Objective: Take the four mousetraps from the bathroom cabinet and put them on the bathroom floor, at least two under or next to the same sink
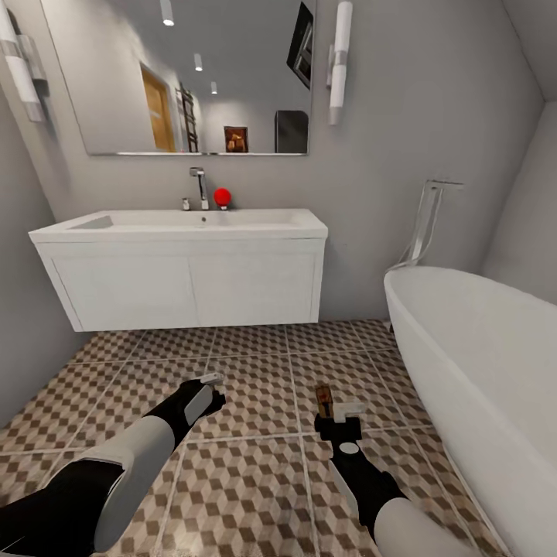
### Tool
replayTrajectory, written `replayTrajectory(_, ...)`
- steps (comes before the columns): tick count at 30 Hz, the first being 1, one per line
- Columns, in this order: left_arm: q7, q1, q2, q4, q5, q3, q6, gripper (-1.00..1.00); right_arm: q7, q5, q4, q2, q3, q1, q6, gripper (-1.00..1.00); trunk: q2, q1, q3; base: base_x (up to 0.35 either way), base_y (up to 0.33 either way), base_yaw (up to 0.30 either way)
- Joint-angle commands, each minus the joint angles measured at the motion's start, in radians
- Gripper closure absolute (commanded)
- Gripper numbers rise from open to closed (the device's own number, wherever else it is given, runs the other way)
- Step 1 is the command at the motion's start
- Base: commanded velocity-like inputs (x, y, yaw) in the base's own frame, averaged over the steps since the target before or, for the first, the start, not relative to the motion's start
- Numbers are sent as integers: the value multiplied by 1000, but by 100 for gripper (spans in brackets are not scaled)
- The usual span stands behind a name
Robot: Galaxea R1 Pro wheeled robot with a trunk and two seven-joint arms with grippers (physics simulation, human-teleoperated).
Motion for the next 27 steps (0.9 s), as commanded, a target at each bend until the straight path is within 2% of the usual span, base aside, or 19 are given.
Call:
replayTrajectory(1, 7, 0, 0, -2, 10, -9, 4, 100, -11, 2, 1, 0, 6, -1, -2, 100, -1, 0, -5, 0, 0, 0)
replayTrajectory(17, 6, 0, 0, -3, 8, -9, -5, 100, -11, 3, 1, 0, 6, -1, -3, 100, -4, 7, -67, 0, 0, 0)
replayTrajectory(27, 16, 0, 0, -5, 8, -9, -9, 100, -11, 6, 1, 0, 6, -1, -2, 100, -4, 7, -67, 0, 0, 0)
